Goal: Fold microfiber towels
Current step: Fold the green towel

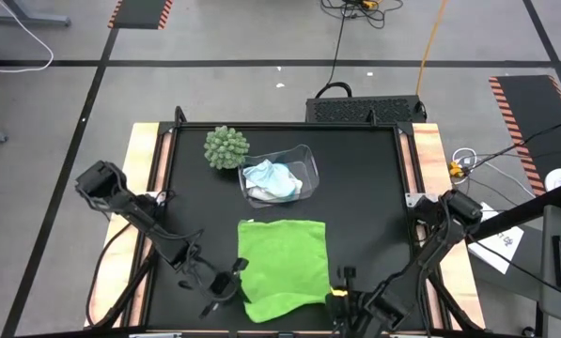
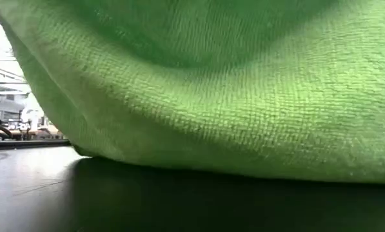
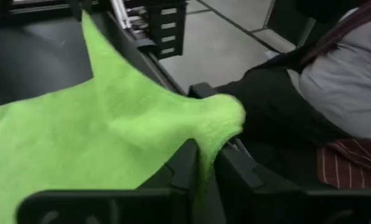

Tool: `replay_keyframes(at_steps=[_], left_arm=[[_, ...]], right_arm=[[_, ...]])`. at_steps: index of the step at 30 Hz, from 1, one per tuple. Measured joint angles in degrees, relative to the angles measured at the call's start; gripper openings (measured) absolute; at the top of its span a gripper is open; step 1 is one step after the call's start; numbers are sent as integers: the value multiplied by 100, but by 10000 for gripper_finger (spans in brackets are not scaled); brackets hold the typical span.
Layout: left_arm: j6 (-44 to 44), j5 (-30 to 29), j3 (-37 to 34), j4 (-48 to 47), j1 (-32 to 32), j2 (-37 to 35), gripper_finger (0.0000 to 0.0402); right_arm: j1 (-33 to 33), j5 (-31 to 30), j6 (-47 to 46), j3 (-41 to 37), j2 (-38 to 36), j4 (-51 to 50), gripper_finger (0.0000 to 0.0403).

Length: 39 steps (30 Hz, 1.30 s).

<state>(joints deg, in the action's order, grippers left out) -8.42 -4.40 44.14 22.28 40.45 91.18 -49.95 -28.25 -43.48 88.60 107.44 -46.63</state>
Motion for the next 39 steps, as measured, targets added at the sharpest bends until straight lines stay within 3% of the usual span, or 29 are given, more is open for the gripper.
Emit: replay_keyframes(at_steps=[9,12,16,20,25,30,35,39], left_arm=[[89,128,0,77,364,0,150],[129,-487,0,-98,390,-55,173],[-56,-1783,4,-708,225,-70,192],[-494,-1985,-2,-1290,-201,-38,194],[-986,-2059,-536,-1290,-690,-33,183],[-1399,-1993,-1479,-292,-1005,-26,172],[-1610,-1722,-2161,553,-1270,-26,162],[-1613,-1458,-2301,587,-1632,-27,152]], right_arm=[[-273,-52,41,0,0,209,119],[-254,-677,-95,0,0,4,143],[-70,-1369,-321,0,-4,-553,157],[307,-1380,-240,-162,-15,-638,154],[872,-1350,-39,-1059,-7,-132,152],[1323,-1294,-18,-2170,-28,669,151],[1713,-462,596,-3094,-209,2573,150],[2023,-219,908,-3541,-354,3491,150]])
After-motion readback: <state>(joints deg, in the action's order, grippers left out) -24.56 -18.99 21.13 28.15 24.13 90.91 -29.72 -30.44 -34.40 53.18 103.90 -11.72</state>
